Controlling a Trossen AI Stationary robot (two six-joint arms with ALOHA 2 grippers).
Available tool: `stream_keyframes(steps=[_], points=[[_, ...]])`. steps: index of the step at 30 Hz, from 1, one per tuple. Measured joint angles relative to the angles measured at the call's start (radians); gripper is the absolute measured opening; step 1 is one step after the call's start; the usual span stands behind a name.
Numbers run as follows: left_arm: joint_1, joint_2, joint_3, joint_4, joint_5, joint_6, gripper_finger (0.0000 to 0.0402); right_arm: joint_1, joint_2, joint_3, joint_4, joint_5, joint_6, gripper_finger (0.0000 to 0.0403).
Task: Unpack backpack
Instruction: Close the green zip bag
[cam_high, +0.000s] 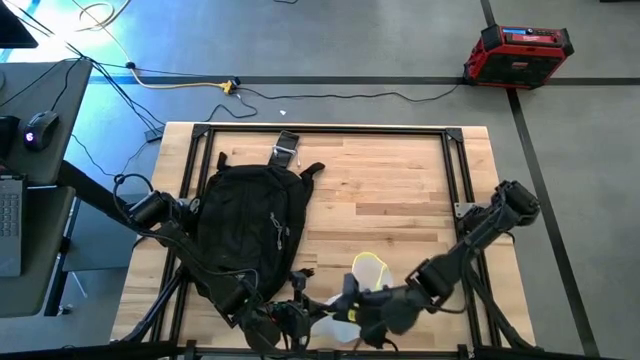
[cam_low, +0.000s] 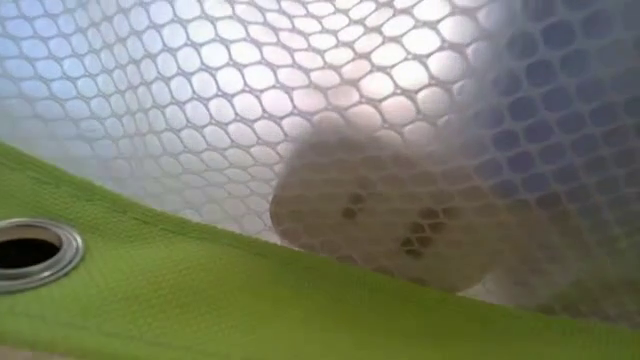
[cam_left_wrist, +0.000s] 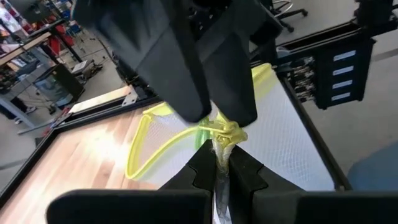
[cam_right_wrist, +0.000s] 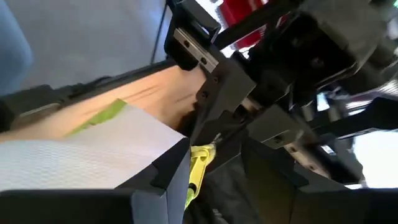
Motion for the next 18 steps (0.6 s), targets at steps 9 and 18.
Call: stream_keyframes(steps=[9,18], points=[[0.000,0.000,0.000,-0.038,0.004,-0.037,0.0000,-0.109,-0.019,0.000,-0.117,-0.313,0.236,0.0130],[0.000,0.001,0.000,-0.038,-0.001,-0.036,0.0000,-0.090,-0.019,0.001,-0.234,-0.321,0.301,0.0110]])
